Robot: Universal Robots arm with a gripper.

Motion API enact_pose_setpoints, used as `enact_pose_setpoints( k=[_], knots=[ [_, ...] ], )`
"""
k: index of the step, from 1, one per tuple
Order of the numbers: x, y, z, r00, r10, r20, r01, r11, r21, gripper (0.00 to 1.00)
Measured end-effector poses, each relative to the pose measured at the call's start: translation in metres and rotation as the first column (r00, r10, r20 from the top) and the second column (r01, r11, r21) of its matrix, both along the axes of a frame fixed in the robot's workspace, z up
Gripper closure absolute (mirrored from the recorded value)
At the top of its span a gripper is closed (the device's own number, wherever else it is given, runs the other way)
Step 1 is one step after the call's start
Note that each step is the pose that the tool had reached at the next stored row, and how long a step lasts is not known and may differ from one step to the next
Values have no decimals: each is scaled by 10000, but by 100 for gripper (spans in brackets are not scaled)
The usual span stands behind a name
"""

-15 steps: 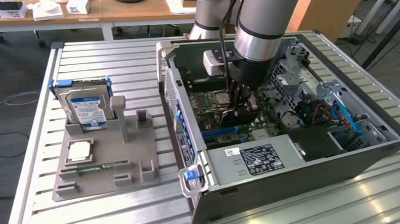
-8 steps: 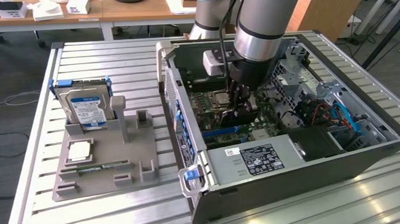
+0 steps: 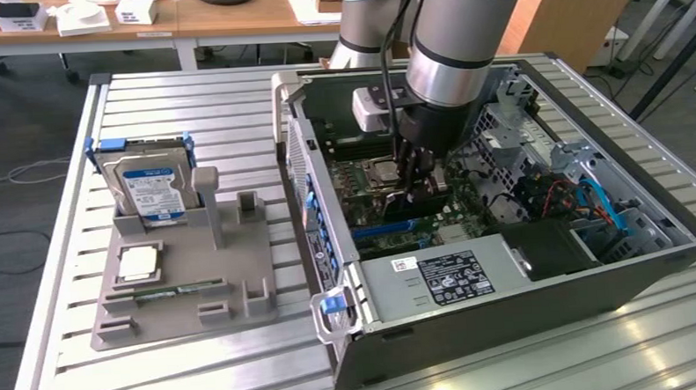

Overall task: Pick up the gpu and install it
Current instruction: 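Insert the gpu into the slot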

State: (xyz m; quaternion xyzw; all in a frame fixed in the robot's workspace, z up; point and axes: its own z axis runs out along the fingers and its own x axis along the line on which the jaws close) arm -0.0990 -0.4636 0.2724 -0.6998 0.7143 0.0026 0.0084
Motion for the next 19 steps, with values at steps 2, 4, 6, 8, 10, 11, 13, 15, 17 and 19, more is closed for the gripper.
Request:
enact_pose_setpoints(
  k=[2, 4, 6, 8, 10, 11, 13, 15, 17, 19],
  knots=[
    [0, 0, -1, 10000, 1, 0, -1, 10000, 0, 73],
    [-1, 0, -1, 10000, 2, 0, -2, 10000, 0, 73],
    [-2, 0, -2, 10000, 1, 0, -1, 10000, 1, 73],
    [-9, 5, -4, 10000, -2, 3, 2, 10000, 5, 73],
    [-8, 5, -3, 10000, 1, 1, -1, 10000, 2, 73],
    [-8, 6, -2, 10000, 1, 0, -1, 10000, 0, 73],
    [-7, 11, -3, 10000, 3, 1, -3, 10000, 2, 73],
    [-7, 18, -3, 10000, 1, 1, -1, 10000, 1, 73],
    [-8, 18, -3, 10000, 2, 1, -2, 10000, 0, 73],
    [-13, 18, -4, 10000, 0, 1, 0, 10000, 1, 73]
  ],
)
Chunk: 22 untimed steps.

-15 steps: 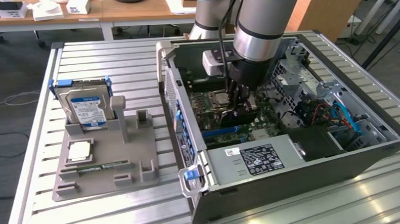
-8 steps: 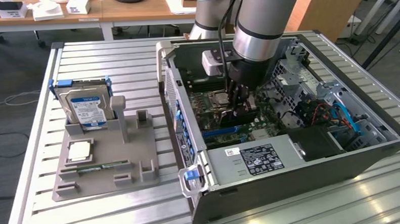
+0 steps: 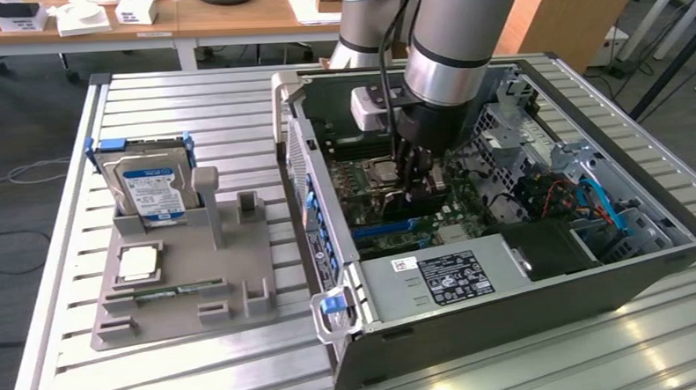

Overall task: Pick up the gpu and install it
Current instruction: 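Insert the gpu into the slot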

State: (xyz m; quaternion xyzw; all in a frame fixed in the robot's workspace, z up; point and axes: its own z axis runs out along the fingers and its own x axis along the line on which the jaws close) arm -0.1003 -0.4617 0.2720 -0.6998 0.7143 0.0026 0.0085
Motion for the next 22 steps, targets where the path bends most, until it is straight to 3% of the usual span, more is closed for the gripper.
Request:
enact_pose_setpoints(
  k=[22],
  knots=[
    [-38, -1, -6, 10000, 2, -1, -2, 10000, -1, 73]
  ],
)
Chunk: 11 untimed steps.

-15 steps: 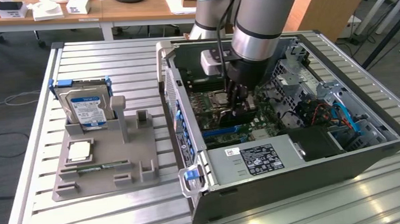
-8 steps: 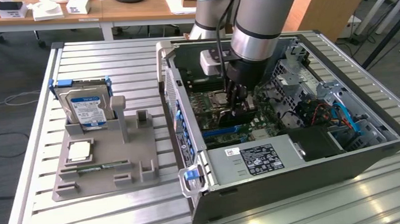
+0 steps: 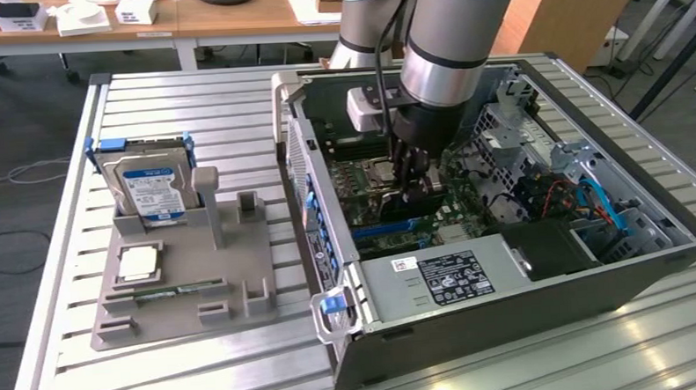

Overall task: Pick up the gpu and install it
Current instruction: 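Insert the gpu into the slot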

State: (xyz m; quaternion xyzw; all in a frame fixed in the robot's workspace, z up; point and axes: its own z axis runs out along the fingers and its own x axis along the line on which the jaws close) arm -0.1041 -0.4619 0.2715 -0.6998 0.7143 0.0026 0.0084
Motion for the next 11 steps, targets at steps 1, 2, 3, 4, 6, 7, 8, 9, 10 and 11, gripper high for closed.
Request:
enact_pose_setpoints(
  k=[1, 2, 3, 4, 6, 7, 8, 9, 10, 11],
  knots=[
    [0, 0, -1, 10000, -1, 0, 1, 10000, 0, 73],
    [0, 1, -2, 10000, -1, 0, 1, 10000, 0, 73],
    [0, 1, -2, 10000, 0, 0, 0, 10000, 0, 73],
    [0, 1, -3, 10000, 0, 0, 0, 10000, 0, 73],
    [0, 1, -8, 10000, 0, 2, 0, 10000, 4, 73],
    [0, 1, -10, 10000, 0, 1, 0, 10000, 3, 73],
    [0, 1, -10, 10000, -1, 0, 1, 10000, 0, 73],
    [-1, 1, -13, 10000, -1, 1, 1, 10000, 1, 73],
    [-2, 1, -13, 10000, -1, 1, 1, 10000, 1, 73],
    [-2, 1, -13, 10000, -1, 1, 1, 10000, 0, 73]
  ],
)
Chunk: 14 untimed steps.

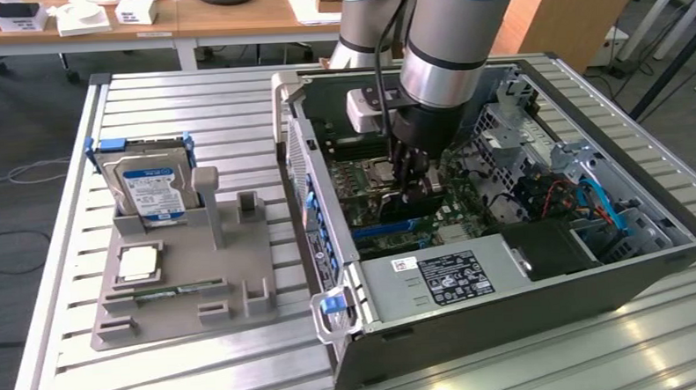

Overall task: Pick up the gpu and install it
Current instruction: 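Insert the gpu into the slot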

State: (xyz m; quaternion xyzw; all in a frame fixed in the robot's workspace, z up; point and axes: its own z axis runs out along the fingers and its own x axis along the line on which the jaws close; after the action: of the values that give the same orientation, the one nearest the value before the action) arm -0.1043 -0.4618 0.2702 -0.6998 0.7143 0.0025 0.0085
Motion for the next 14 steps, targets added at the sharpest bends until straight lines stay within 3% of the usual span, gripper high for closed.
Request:
enact_pose_setpoints(
  k=[14],
  knots=[
    [-6, 3, -10, 10000, 0, 0, 0, 10000, 1, 73]
  ],
)
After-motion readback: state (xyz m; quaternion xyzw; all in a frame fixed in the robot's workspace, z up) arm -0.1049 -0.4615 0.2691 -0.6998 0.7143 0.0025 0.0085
